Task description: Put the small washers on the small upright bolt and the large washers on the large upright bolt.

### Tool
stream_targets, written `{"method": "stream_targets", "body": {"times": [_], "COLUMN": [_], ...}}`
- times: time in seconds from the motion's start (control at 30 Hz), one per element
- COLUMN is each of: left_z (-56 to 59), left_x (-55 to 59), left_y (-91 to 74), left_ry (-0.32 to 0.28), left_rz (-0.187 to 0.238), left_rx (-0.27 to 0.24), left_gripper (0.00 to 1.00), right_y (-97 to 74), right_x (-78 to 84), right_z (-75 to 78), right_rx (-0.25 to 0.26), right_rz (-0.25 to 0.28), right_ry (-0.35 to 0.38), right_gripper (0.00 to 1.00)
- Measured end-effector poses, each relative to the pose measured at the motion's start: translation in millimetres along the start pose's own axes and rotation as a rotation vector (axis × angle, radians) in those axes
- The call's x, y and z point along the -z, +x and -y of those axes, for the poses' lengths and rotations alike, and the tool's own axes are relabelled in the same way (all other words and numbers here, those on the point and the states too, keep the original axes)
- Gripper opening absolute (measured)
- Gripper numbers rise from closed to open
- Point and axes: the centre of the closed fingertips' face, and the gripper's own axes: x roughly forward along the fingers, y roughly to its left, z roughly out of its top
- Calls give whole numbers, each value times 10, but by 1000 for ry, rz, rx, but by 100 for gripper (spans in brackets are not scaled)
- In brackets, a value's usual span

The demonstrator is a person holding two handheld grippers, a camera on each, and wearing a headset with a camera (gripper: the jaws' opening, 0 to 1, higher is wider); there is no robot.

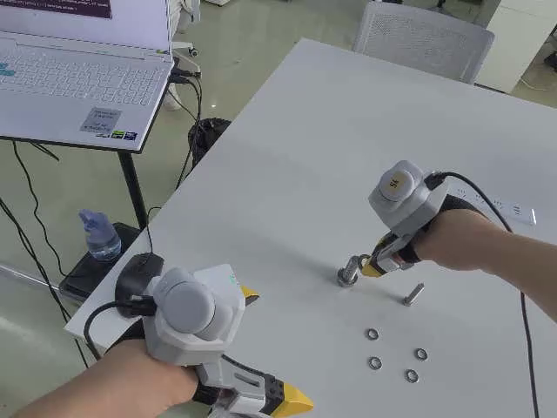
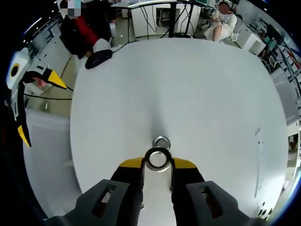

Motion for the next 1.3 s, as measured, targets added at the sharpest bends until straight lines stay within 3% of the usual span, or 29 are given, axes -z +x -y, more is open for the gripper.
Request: {"method": "stream_targets", "body": {"times": [0.47, 0.83, 1.3], "left_z": [-2, -34, -59], "left_x": [33, -12, 29], "left_y": [-10, -21, -3], "left_ry": [-5, -10, -16], "left_rz": [-1, 11, -2], "left_rx": [7, 11, 17], "left_gripper": [92, 90, 89], "right_y": [81, 146, 241], "right_x": [-117, -121, -103], "right_z": [56, 81, 74], "right_rx": [3, -4, -10], "right_rz": [2, -14, -39], "right_ry": [-14, -18, -36], "right_gripper": [21, 21, 21]}}
